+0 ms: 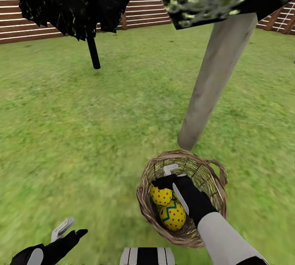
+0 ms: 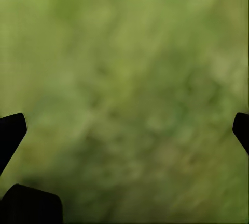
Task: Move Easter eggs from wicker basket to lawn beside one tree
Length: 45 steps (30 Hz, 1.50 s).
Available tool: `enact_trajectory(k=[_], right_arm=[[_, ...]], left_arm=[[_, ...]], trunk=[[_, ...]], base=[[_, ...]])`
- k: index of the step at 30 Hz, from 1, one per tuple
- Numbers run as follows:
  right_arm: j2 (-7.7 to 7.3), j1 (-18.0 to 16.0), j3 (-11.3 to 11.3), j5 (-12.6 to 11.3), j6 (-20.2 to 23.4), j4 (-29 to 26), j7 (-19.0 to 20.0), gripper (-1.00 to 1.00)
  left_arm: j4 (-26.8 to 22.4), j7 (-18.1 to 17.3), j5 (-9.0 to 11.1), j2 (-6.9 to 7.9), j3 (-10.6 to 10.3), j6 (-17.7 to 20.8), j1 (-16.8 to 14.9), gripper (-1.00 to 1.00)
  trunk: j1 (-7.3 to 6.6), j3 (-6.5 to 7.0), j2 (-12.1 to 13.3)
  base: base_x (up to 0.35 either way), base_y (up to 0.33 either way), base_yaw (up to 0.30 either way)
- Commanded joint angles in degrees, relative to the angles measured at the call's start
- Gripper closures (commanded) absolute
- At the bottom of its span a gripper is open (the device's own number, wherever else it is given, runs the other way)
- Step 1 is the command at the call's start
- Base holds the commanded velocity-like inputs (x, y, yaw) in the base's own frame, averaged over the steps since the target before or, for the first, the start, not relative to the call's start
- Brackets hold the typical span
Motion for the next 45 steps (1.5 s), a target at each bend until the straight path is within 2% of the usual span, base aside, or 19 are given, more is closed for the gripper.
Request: enact_trajectory(k=[1, 11, 21, 26, 42, 43, 45], right_arm=[[-0.01, -0.02, 0.02, 0.09, 0.29, -0.08, 0.15, -1.0], [-0.02, -0.02, -0.04, 0.09, 0.37, -0.08, 0.15, -1.0], [-0.26, -0.02, -0.07, 0.09, 0.39, -0.08, 0.15, -1.0], [-0.28, -0.02, -0.07, 0.09, 0.52, -0.08, 0.15, -1.0], [-0.28, -0.02, -0.07, 0.01, 0.98, -0.08, 0.16, -1.0], [-0.28, -0.02, -0.07, 0.01, 0.98, -0.08, 0.16, 1.0], [-0.28, -0.02, -0.07, 0.01, 0.99, -0.08, 0.16, 1.0]], left_arm=[[-0.02, -0.36, -0.22, -0.02, 0.11, 0.31, -0.02, -1.0], [-0.01, -0.28, -0.22, -0.02, 0.03, 0.31, -0.03, -1.0], [-0.01, -0.32, -0.34, -0.02, -0.05, 0.25, -0.04, -1.0], [-0.01, -0.21, -0.38, -0.01, -0.06, 0.3, -0.05, -1.0], [-0.05, -0.63, -0.23, -0.02, -0.01, 0.23, -0.02, -1.0], [-0.04, -0.64, -0.23, -0.02, 0.0, 0.23, -0.02, -1.0], [-0.02, -0.68, -0.2, -0.01, 0.02, 0.22, -0.01, -1.0]], trunk=[[0.01, -0.27, -0.03], [0.27, -2.48, -0.17], [0.27, -2.48, -0.17], [0.4, -3.59, -0.23], [0.45, -4.04, -0.26], [0.45, -4.04, -0.26], [0.45, -4.04, -0.26]], base=[[0.0, 0.0, 0.0], [0.0, 0.0, 0.0], [0.0, 0.0, 0.0], [0.0, 0.0, 0.0], [0.0, 0.0, 0.0], [0.0, 0.0, 0.0], [0.0, 0.0, 0.0]])
